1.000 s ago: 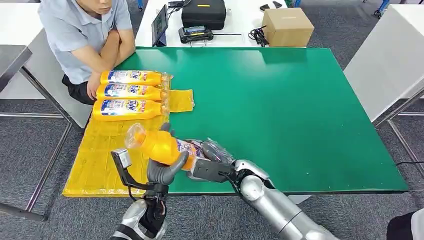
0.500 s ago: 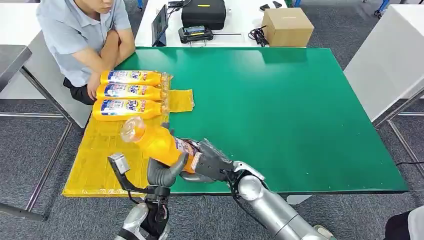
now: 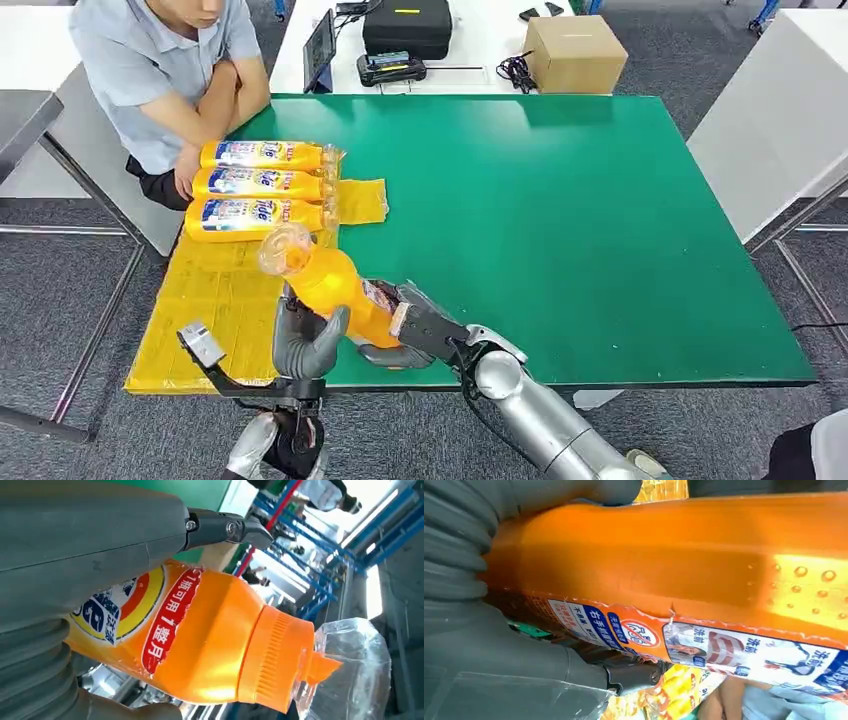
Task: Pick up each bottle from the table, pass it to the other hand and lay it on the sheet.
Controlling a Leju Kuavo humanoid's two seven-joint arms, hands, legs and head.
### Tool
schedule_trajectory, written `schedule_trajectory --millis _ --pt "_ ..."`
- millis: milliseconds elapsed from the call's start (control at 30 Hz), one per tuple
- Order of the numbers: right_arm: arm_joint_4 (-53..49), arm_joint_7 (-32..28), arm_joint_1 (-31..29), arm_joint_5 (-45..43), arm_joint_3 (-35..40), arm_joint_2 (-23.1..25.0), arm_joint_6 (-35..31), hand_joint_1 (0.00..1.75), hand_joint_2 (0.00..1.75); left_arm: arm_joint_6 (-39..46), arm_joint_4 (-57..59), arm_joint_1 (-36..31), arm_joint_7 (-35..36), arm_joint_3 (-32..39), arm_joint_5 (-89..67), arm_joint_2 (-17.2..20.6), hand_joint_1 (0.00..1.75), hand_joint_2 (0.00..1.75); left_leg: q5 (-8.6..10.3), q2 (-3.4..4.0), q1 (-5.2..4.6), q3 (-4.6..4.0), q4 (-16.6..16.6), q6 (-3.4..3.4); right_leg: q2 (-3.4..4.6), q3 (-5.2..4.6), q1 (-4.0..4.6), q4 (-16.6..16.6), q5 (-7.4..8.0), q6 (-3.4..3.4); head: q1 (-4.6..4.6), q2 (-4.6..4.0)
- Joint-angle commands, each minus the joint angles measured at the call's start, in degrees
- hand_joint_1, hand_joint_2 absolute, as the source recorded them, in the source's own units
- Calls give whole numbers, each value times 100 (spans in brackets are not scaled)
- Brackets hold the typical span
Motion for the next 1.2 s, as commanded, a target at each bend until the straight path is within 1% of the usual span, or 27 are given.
schedule_trajectory --millis 33,100,133,167,233,267,300,333,367,400,433,500,567,633,833,867,900,967,1000,1200 --pt "515 57 -204 30 155 -24 41 175 175 -188 86 -179 35 -393 -65 226 0 0 -7 3 9 19 -1 -12 0 20 10 -4 -6 -14 0 0" --pt "493 38 -206 49 139 -37 63 175 175 -355 219 -190 61 -478 -166 227 0 0 -6 0 8 17 0 -12 -3 19 9 -2 -6 -13 0 0" --pt "484 29 -209 59 126 -34 75 175 175 -386 387 -208 85 -495 -164 182 0 175 -10 0 12 23 0 -15 -4 27 13 -4 -9 -18 0 0" --pt "482 26 -231 73 135 -32 96 175 175 -374 472 -235 13 -551 -301 181 0 175 -4 -2 6 15 -3 -9 -5 17 6 -5 -5 -11 0 0" --pt "465 30 -261 77 132 -33 130 175 175 -336 717 -321 4 -679 -528 187 0 175 -18 1 17 36 4 -20 -4 42 18 -5 -15 -23 0 0" --pt "459 31 -272 85 132 -37 128 175 175 -339 810 -347 15 -706 -556 176 0 175 -6 -5 7 23 -4 -12 -8 25 8 -5 -8 -14 0 0" --pt "455 45 -287 95 137 -43 145 175 175 -212 948 -397 -7 -777 -805 186 0 175 -11 -4 12 29 0 -16 -8 33 13 -5 -12 -19 0 0" --pt "466 47 -318 102 151 -51 175 175 175 -76 1072 -449 -104 -824 -1010 156 0 175 -5 -4 6 18 -2 -11 -7 21 7 -4 -6 -13 0 0" --pt "475 45 -334 97 160 -52 205 175 175 -68 1145 -474 -101 -820 -1013 129 0 175 -11 -5 12 29 1 -16 -9 34 13 -3 -12 -19 0 0" --pt "484 42 -343 92 166 -45 225 175 175 -58 1188 -497 -101 -830 -1025 120 0 175 -5 -5 5 16 0 -11 -7 18 6 -1 -7 -13 0 0" --pt "488 29 -355 79 182 -42 264 175 175 -10 1233 -523 -118 -848 -1108 125 0 175 -10 0 11 26 2 -16 -3 30 13 -3 -9 -19 0 0" --pt "483 5 -370 58 201 -50 291 175 175 256 1317 -582 -225 -855 -1386 114 0 175 -4 3 4 11 -1 -9 1 12 4 -2 -3 -10 0 0" --pt "458 -8 -397 86 248 -77 281 175 175 582 1441 -662 -335 -824 -1708 94 0 175 -13 7 11 24 5 -17 3 26 12 2 -10 -20 2 0" --pt "456 -9 -401 84 247 -79 285 175 175 574 1448 -675 -333 -804 -1698 109 0 175 -5 3 7 13 0 -11 1 14 8 -2 -4 -12 0 0" --pt "456 -9 -401 84 247 -79 285 175 175 574 1448 -675 -333 -804 -1698 109 0 175 -11 9 8 22 2 -13 5 21 9 1 -8 -15 0 0" --pt "440 -13 -393 87 260 -93 272 175 175 853 1504 -701 -421 -837 -1984 109 0 175 -6 5 6 14 0 -10 3 15 6 -2 -4 -12 2 0" --pt "430 -16 -397 90 276 -106 269 175 175 949 1566 -715 -455 -793 -2105 82 0 175 -15 10 13 27 4 -17 7 29 14 -1 -10 -19 0 0" --pt "423 -15 -411 91 288 -113 258 175 175 1138 1674 -753 -514 -733 -2308 51 0 175 -4 5 4 10 0 -8 3 11 4 -1 -3 -9 2 0" --pt "419 -13 -421 96 300 -105 256 175 175 1239 1749 -788 -547 -683 -2402 30 0 175 -10 8 10 20 3 -14 5 21 11 -1 -6 -16 0 0" --pt "389 17 -420 226 433 -79 188 175 175 1102 1910 -914 -326 -357 -2094 -62 0 175 -6 9 7 12 1 -11 7 13 8 -1 -3 -12 0 0"
